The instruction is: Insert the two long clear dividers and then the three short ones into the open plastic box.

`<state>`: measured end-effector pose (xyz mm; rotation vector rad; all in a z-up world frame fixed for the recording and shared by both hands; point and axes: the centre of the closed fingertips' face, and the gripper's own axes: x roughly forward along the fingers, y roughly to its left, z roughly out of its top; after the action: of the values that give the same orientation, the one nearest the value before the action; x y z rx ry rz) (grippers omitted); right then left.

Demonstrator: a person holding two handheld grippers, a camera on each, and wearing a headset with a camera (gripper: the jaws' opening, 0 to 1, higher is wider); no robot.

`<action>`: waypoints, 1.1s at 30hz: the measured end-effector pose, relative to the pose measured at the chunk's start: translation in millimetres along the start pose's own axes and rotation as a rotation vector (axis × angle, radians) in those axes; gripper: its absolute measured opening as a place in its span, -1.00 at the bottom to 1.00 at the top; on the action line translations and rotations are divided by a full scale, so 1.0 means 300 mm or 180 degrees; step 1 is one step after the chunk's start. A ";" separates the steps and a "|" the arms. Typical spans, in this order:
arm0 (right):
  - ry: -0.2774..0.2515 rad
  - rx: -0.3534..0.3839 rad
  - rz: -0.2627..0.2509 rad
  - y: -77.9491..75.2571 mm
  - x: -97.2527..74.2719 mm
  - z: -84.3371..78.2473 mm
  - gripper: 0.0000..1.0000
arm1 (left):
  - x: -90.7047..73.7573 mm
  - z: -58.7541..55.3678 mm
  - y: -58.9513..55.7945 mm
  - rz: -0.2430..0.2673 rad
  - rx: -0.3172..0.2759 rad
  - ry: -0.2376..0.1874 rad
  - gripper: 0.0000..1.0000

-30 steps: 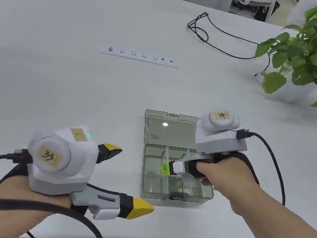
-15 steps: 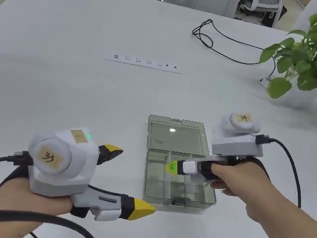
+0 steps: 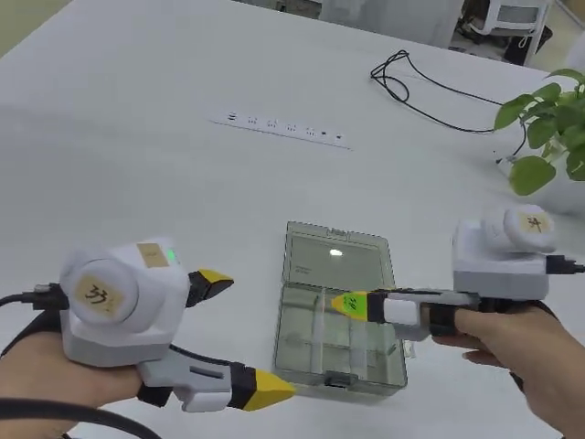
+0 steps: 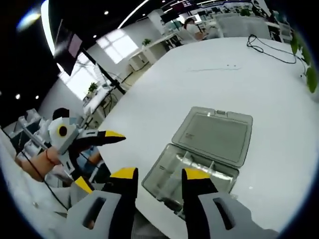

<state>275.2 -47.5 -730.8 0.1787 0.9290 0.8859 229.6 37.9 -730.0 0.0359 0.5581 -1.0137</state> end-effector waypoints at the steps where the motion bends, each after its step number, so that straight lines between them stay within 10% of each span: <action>1: -0.0022 -0.0061 0.0018 0.002 -0.009 0.002 -0.26 | -0.002 0.001 0.000 0.0011 0.0000 -0.0004 0.78; 21: 0.0235 -0.1138 -0.0045 -0.079 -0.169 -0.075 0.09 | -0.027 0.000 -0.001 0.0088 0.0041 -0.0034 0.82; 33: 0.0871 -0.1904 -0.0166 -0.217 -0.213 -0.159 0.22 | -0.027 0.009 0.003 0.0048 0.0073 -0.0048 0.83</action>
<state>258.9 -146.8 -752.0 -0.4885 0.8746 1.1186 228.1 44.1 -724.0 0.0527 0.5319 -1.0048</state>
